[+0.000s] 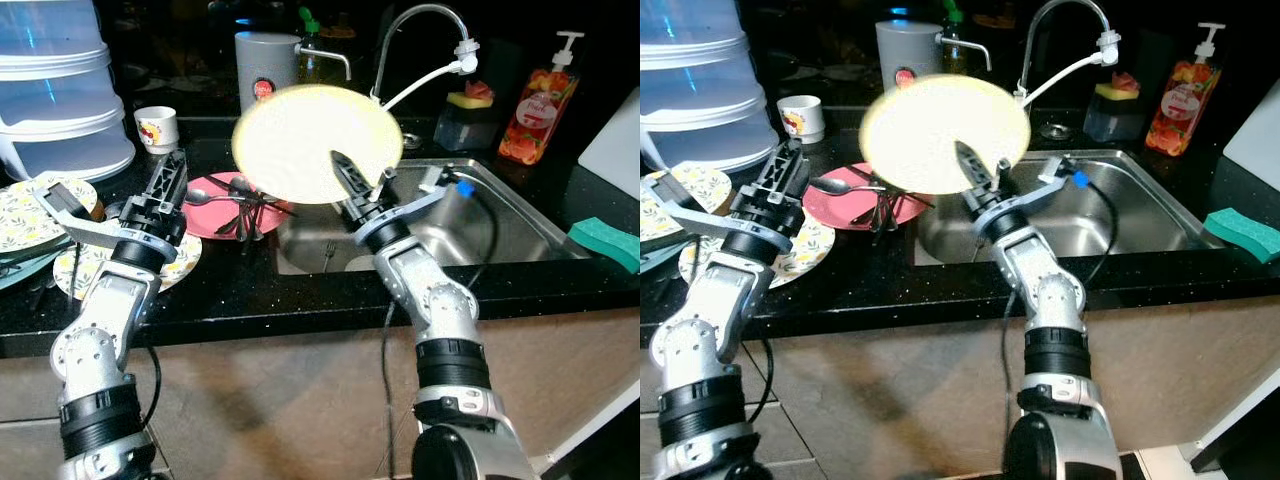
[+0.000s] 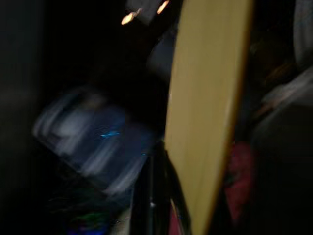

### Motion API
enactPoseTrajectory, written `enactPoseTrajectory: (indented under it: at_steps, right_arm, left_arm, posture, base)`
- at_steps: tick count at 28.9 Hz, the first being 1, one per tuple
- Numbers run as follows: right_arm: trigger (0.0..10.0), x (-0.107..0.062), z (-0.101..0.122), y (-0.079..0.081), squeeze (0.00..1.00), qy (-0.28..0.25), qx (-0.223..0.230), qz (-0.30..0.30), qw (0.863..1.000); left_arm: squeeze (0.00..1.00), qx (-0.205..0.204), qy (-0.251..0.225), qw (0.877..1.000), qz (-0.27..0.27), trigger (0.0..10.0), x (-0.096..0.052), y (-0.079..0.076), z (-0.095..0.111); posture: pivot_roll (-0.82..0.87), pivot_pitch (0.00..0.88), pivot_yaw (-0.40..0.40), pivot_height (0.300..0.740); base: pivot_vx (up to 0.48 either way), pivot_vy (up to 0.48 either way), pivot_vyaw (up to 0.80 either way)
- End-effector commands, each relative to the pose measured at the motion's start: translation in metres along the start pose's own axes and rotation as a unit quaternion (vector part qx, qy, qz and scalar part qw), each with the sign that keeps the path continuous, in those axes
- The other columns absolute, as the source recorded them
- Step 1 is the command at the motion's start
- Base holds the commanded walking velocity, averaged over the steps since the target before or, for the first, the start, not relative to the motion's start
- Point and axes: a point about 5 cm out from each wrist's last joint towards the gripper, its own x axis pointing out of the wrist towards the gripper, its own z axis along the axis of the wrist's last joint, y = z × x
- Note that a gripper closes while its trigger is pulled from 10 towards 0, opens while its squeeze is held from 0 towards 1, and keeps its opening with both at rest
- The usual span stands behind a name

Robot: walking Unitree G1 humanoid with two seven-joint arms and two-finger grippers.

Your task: Kitchen organization

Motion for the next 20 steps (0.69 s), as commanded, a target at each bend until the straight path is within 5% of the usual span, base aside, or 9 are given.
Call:
enactPoseTrajectory:
  at_steps: [1, 3, 7, 8, 11, 13, 16, 20]
  right_arm:
    - [0.0, 0.005, 0.002, 0.007, 0.00, -0.005, -0.118, 0.007, 0.993]
    - [0.0, 0.006, -0.004, 0.009, 0.00, 0.012, -0.219, 0.017, 0.975]
    - [0.0, 0.005, -0.027, 0.005, 0.00, 0.066, -0.338, 0.045, 0.938]
    - [0.0, 0.005, -0.027, 0.005, 0.00, 0.066, -0.338, 0.045, 0.938]
    - [0.0, -0.001, -0.047, -0.003, 0.00, 0.100, -0.415, 0.063, 0.902]
    - [0.0, -0.002, -0.052, -0.005, 0.00, 0.105, -0.438, 0.066, 0.890]
    - [0.0, -0.007, -0.057, -0.012, 0.00, 0.104, -0.492, 0.053, 0.862]
    - [0.0, -0.011, -0.050, -0.026, 0.00, 0.097, -0.532, 0.015, 0.841]
  left_arm:
    - [0.00, 0.066, 0.047, 0.997, -0.020, 10.0, 0.001, -0.004, -0.013]
    - [0.00, 0.130, 0.112, 0.982, -0.081, 10.0, 0.003, -0.024, -0.031]
    - [0.00, 0.253, 0.221, 0.923, -0.187, 10.0, 0.001, -0.052, -0.073]
    - [0.00, 0.253, 0.221, 0.923, -0.187, 10.0, 0.001, -0.052, -0.073]
    - [0.00, 0.263, 0.275, 0.892, -0.244, 10.0, -0.006, -0.063, -0.099]
    - [0.00, 0.265, 0.283, 0.888, -0.249, 10.0, -0.007, -0.064, -0.105]
    - [0.00, 0.336, 0.291, 0.864, -0.235, 10.0, -0.006, -0.054, -0.113]
    - [0.00, 0.390, 0.283, 0.852, -0.207, 10.0, -0.005, -0.041, -0.109]
  posture:
    - [0.08, 0.032, -0.007, 0.740]
    - [0.07, 0.031, -0.006, 0.740]
    - [0.08, 0.022, -0.009, 0.740]
    - [0.08, 0.022, -0.009, 0.740]
    - [0.08, 0.022, -0.009, 0.740]
    - [0.08, 0.018, -0.009, 0.740]
    - [0.08, 0.017, -0.007, 0.740]
    - [0.08, 0.023, -0.007, 0.740]
  base:
    - [0.000, 0.000, 0.00]
    - [0.000, 0.000, 0.00]
    - [0.000, 0.000, 0.00]
    - [0.000, 0.000, 0.00]
    - [0.000, 0.000, 0.00]
    - [0.000, 0.000, 0.00]
    - [0.000, 0.000, 0.00]
    - [0.000, 0.000, 0.00]
